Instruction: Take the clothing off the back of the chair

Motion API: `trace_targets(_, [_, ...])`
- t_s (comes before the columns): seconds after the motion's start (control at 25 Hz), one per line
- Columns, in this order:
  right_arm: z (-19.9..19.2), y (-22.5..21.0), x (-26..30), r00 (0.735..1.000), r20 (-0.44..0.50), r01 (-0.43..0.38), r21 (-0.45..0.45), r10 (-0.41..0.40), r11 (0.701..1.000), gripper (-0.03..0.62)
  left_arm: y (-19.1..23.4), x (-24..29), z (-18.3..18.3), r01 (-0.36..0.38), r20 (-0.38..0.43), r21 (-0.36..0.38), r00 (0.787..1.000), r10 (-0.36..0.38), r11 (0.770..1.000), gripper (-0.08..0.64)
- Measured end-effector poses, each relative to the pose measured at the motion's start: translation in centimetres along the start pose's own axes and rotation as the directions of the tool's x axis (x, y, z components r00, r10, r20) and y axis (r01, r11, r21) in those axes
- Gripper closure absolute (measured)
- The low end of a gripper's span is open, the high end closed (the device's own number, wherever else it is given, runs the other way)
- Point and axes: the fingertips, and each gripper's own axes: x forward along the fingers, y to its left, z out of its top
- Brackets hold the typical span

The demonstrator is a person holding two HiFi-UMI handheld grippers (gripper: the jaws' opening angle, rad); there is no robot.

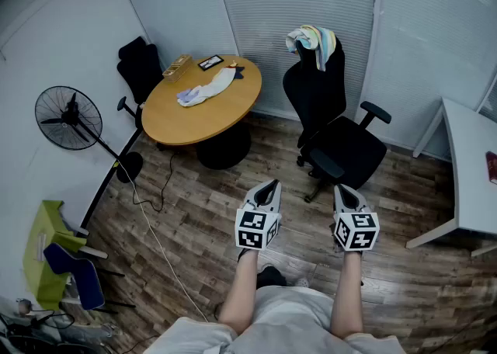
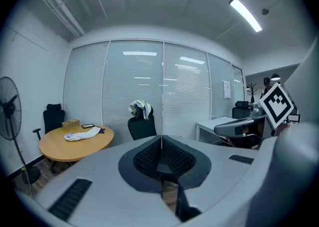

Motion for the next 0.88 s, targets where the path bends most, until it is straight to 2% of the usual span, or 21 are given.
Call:
trace_targets(0.24, [-0.3, 0.2, 0.2, 1.000, -0.017, 0.003, -0.029, -0.003, 1.000, 0.571, 0.2, -0.2, 0.0, 0.005, 0.006, -0.025, 1.000, -0.005, 1.000, 0.531])
trace_targets(0.32, [-0.3, -0.1, 0.1, 1.000, -0.020, 0.003, -0.034, -0.003, 0.999, 0.571, -0.4, -0.3, -0.2, 0.040, 0.003, -0.071, 0.999, -0.040, 0.997, 0.531])
trace_targets(0.4, [-0.1, -0.4, -0.2, 1.000, 0.005, -0.012, 0.011, 0.012, 1.000, 0.571, -0.7, -1.1, -0.1, 0.075, 0.026, -0.147, 0.997, -0.072, 0.986, 0.532])
trace_targets(0.6, [-0.2, -0.6, -0.1, 1.000, 0.018, 0.001, 0.035, -0.001, 0.999, 0.571, 1.7, -2.3, -0.8, 0.027, 0.013, -0.170, 1.000, -0.025, 0.985, 0.532])
trace_targets(0.8, [-0.8, -0.4, 1.4, 1.000, 0.021, -0.007, 0.044, 0.006, 0.999, 0.571, 4.1, -1.6, -2.4, 0.005, -0.023, -0.242, 1.000, -0.010, 0.970, 0.532])
trace_targets(0.88, [-0.9, -0.5, 2.5, 1.000, 0.013, -0.005, 0.045, 0.004, 0.999, 0.571, 5.0, -0.9, -2.5, 0.026, -0.008, -0.314, 1.000, -0.030, 0.949, 0.532])
